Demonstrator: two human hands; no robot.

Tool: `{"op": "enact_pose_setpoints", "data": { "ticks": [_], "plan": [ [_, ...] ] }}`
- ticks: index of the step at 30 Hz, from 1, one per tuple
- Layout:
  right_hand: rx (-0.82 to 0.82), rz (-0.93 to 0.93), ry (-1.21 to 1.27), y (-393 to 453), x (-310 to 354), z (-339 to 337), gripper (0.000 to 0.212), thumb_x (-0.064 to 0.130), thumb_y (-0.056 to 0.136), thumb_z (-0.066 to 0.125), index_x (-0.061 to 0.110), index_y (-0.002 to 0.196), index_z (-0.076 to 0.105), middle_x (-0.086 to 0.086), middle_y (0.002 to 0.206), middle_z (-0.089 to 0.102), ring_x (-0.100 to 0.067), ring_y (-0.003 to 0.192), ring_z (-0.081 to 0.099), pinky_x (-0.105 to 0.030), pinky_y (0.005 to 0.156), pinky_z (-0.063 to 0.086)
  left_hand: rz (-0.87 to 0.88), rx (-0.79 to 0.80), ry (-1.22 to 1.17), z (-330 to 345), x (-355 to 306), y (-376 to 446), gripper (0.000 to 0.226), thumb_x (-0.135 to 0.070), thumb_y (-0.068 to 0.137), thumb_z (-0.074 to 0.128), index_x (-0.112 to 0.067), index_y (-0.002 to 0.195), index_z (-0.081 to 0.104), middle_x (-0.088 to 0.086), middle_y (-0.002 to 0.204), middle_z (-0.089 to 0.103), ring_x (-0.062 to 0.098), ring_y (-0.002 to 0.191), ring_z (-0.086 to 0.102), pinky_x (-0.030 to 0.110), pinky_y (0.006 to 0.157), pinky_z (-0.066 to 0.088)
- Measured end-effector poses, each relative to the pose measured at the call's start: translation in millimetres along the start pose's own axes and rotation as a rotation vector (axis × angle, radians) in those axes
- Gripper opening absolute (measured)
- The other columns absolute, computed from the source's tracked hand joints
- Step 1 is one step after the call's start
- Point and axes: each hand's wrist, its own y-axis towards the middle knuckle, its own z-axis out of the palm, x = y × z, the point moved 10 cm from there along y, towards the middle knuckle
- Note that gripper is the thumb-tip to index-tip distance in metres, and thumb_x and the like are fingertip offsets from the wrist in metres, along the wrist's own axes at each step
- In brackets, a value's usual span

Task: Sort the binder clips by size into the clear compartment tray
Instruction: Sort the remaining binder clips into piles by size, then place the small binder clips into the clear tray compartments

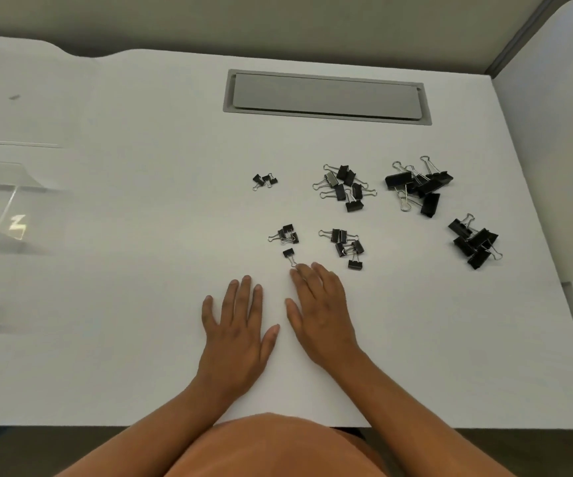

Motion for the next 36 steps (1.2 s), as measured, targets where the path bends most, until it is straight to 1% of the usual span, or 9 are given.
{"op": "enact_pose_setpoints", "data": {
  "ticks": [4,8,12,15,19,22,24,29,36],
  "plan": [
    [0.013,0.033,-0.08,16.0,7.6,-0.7,0.048,0.032,0.103,0.052,0.009,0.146,0.056,-0.005,0.15,0.054,-0.035,0.134,0.05,-0.049,0.113,0.04,0.16,-0.054,-0.039,-19.2,17.2,6.3,0.066,-0.054,0.105,0.038,-0.011,0.154,0.049,0.012,0.163,0.043,0.033,0.146,0.046,0.058,0.108,0.035],
    [-0.053,0.112,-0.017,24.1,5.8,-9.9,0.039,0.025,0.101,0.055,0.012,0.137,0.063,-0.004,0.141,0.06,-0.032,0.125,0.056,-0.046,0.107,0.043,0.308,-0.166,-0.213,-46.0,42.5,30.7,0.042,-0.039,0.104,0.046,-0.019,0.133,0.068,0.003,0.138,0.063,0.027,0.121,0.063,0.047,0.095,0.042],
    [-0.153,0.197,0.205,55.0,12.6,-28.2,0.026,0.009,0.101,0.058,0.011,0.124,0.068,-0.002,0.123,0.065,-0.022,0.116,0.059,-0.034,0.103,0.047,0.212,-0.274,-0.351,-60.8,87.8,110.1,0.032,-0.033,0.101,0.051,-0.018,0.121,0.072,0.003,0.114,0.065,0.029,0.096,0.063,0.043,0.079,0.047],
    [-0.182,0.23,0.279,103.2,14.6,-33.9,0.02,0.004,0.101,0.058,0.009,0.116,0.07,-0.001,0.111,0.068,-0.019,0.103,0.063,-0.033,0.093,0.052,0.107,-0.289,-0.36,-64.3,100.9,189.2,0.038,-0.037,0.101,0.053,-0.014,0.127,0.069,0.009,0.111,0.064,0.035,0.095,0.063,0.048,0.077,0.05],
    [-0.101,0.345,0.326,173.9,-7.9,-18.4,0.032,0.007,0.101,0.058,0.012,0.132,0.064,-0.001,0.124,0.063,-0.013,0.099,0.061,-0.036,0.091,0.055,0.114,-0.136,-0.282,-52.5,88.1,247.5,0.055,-0.049,0.1,0.06,-0.016,0.144,0.055,0.01,0.121,0.059,0.033,0.102,0.058,0.048,0.082,0.049],
    [0.041,0.404,0.283,207.9,-24.5,6.0,0.047,0.014,0.104,0.059,0.017,0.15,0.053,-0.001,0.135,0.054,-0.016,0.105,0.061,-0.033,0.098,0.052,0.144,-0.184,-0.289,-52.6,88.4,246.2,0.041,-0.047,0.102,0.057,-0.019,0.131,0.064,0.005,0.117,0.058,0.03,0.099,0.055,0.045,0.083,0.044],
    [0.064,0.414,0.259,216.5,-29.8,15.6,0.046,0.018,0.104,0.061,0.02,0.15,0.055,-0.001,0.132,0.053,-0.02,0.107,0.062,-0.032,0.099,0.051,0.136,-0.205,-0.327,-51.6,91.4,244.8,0.032,-0.045,0.101,0.059,-0.02,0.121,0.069,0.004,0.111,0.058,0.029,0.096,0.054,0.044,0.082,0.044],
    [-0.027,0.424,0.234,210.7,-27.9,13.8,0.021,0.023,0.1,0.069,0.019,0.12,0.076,0.002,0.122,0.057,-0.017,0.1,0.064,-0.026,0.09,0.052,0.086,-0.211,-0.515,-51.7,102.5,243.5,0.022,-0.035,0.097,0.071,-0.016,0.108,0.074,0.006,0.103,0.06,0.031,0.093,0.057,0.047,0.085,0.048],
    [-0.102,0.489,0.294,207.2,-32.5,4.3,0.009,0.019,0.091,0.078,0.016,0.09,0.07,0.004,0.102,0.064,-0.008,0.085,0.064,-0.013,0.076,0.047,0.071,-0.167,-0.698,-56.6,111.4,243.4,0.003,-0.021,0.098,0.069,-0.019,0.096,0.068,-0.003,0.089,0.069,0.026,0.089,0.057,0.042,0.086,0.044]
  ]
}}
